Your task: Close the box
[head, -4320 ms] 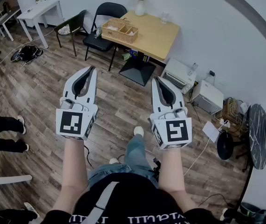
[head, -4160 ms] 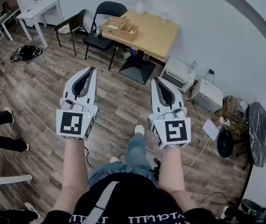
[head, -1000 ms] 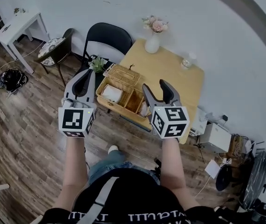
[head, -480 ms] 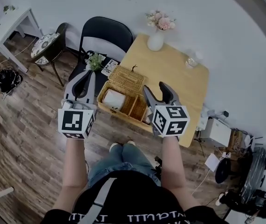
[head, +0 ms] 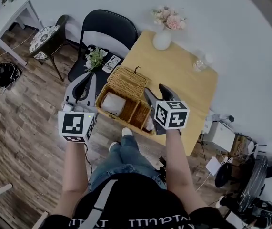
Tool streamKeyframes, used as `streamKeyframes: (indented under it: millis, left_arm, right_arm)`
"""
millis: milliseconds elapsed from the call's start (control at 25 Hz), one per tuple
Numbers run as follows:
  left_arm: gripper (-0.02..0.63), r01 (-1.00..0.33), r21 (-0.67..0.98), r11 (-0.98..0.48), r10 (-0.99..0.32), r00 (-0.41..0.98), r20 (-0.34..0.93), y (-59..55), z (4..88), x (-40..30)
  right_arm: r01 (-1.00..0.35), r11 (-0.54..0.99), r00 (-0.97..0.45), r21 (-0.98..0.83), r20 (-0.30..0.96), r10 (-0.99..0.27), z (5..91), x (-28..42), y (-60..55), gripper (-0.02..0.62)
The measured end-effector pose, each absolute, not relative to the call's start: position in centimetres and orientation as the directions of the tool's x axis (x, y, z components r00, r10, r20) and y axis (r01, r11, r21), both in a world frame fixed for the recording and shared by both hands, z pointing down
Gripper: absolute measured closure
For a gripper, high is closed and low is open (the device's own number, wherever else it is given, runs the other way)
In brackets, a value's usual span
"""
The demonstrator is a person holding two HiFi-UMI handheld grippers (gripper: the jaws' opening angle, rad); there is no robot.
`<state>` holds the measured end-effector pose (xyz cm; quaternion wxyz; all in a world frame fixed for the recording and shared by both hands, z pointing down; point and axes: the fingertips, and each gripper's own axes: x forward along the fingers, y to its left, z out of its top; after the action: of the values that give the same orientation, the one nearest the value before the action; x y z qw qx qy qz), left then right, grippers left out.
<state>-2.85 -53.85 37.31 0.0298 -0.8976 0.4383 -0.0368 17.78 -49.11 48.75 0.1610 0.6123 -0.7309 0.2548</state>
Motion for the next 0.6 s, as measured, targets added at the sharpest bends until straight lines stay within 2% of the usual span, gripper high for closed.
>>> streamKeyframes:
  millis: [200, 600]
  left_arm:
    - [0.592, -0.797, -0.086, -0.598, -0.801, 0.594, 0.067, -55.4, 38.1, -1.7]
    - [0.592, -0.821, -0.111, -0.56, -0.827, 0.547, 0.128, -56.9, 39.7, -0.8]
  right_arm:
    - [-0.964, 0.161, -0.261, -0.214, 0.623, -0.738, 52.5, 19.0, -51.8, 0.318]
    - [-0.897, 0.141, -0.417, -0.418, 0.698, -0.582, 59.9, 19.9, -54.7, 0.318]
